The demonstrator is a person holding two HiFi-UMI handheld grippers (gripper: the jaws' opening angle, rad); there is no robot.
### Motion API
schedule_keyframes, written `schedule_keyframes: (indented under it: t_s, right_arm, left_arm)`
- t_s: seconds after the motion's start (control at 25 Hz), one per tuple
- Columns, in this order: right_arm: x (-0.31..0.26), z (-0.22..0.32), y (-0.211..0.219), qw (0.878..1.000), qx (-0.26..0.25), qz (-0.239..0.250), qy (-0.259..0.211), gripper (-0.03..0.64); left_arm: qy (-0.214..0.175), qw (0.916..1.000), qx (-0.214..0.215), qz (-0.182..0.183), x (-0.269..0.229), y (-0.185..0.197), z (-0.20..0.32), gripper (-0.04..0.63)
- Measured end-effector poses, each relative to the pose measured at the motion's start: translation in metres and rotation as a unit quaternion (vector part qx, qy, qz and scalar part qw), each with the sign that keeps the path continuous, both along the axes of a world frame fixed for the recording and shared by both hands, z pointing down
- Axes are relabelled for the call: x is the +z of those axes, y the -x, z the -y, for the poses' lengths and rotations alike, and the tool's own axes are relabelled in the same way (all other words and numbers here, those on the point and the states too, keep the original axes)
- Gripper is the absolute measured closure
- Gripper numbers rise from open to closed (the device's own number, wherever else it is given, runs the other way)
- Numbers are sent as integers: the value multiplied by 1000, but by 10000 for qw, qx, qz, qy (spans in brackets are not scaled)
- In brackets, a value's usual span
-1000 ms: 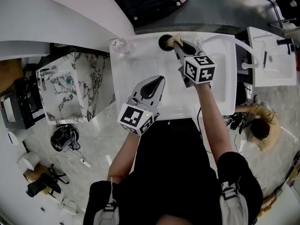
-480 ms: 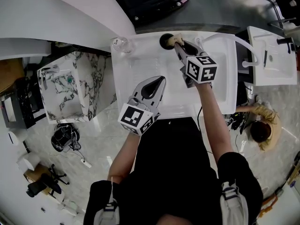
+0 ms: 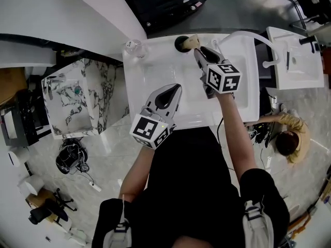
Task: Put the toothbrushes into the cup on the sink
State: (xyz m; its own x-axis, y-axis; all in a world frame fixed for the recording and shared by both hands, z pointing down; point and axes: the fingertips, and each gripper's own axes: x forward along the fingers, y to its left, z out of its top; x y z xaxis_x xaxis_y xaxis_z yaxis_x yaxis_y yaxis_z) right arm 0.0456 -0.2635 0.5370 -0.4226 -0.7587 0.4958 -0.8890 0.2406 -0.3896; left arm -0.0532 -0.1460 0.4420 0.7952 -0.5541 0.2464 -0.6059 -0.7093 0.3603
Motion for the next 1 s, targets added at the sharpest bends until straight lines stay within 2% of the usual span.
schedule_keyframes:
  t_s: [0.2, 0.64, 1.0]
  right_arm:
    - [-13, -23, -3, 9999, 115, -60, -110, 518]
    - [-40, -83, 7, 9987, -19, -207, -456, 518]
    - [-50, -121, 6, 9977, -252, -133, -619, 550]
  left_arm:
    - [-53, 9999, 129, -75, -3, 1, -16, 581]
    - [-226, 9988, 406, -168, -12, -9, -39, 581]
    - [-275, 9990, 339, -73, -17, -22, -56, 581]
